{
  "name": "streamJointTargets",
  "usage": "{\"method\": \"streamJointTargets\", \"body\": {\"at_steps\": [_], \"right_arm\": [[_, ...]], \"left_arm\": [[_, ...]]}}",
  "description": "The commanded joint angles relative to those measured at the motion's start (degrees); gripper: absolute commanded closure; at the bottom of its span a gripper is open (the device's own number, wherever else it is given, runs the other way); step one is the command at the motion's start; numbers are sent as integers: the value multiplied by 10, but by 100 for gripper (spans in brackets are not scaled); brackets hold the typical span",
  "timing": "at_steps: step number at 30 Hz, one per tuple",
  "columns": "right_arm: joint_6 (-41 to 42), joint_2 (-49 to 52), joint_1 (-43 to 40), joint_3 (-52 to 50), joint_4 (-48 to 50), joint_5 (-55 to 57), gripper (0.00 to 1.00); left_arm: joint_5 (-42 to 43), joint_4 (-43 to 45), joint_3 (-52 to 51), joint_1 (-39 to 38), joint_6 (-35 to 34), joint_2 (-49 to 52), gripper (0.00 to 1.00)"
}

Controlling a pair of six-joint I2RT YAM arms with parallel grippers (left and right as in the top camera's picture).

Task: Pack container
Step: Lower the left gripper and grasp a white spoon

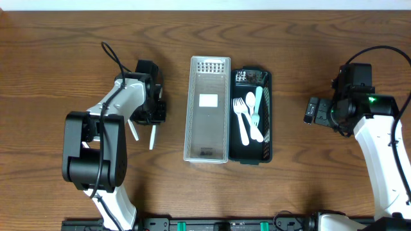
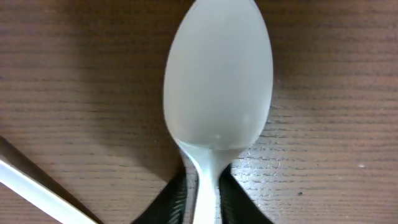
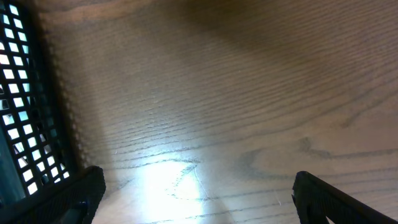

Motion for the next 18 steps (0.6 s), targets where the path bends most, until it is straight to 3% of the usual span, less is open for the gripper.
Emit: {"method": "streamJointTargets", "body": {"at_steps": [1, 4, 8, 18], "right_arm": [[-6, 1, -5, -3, -2, -2, 1], [-6, 1, -5, -3, -2, -2, 1], [-6, 0, -5, -3, -2, -2, 1], [-6, 1, -40, -3, 10, -2, 1]], "left_arm": [[8, 0, -21, -2, 1, 14, 87], [8, 0, -21, -2, 1, 14, 94], [8, -14, -11, -2, 1, 10, 94], [8, -162, 128, -25, -6, -97, 94]]}}
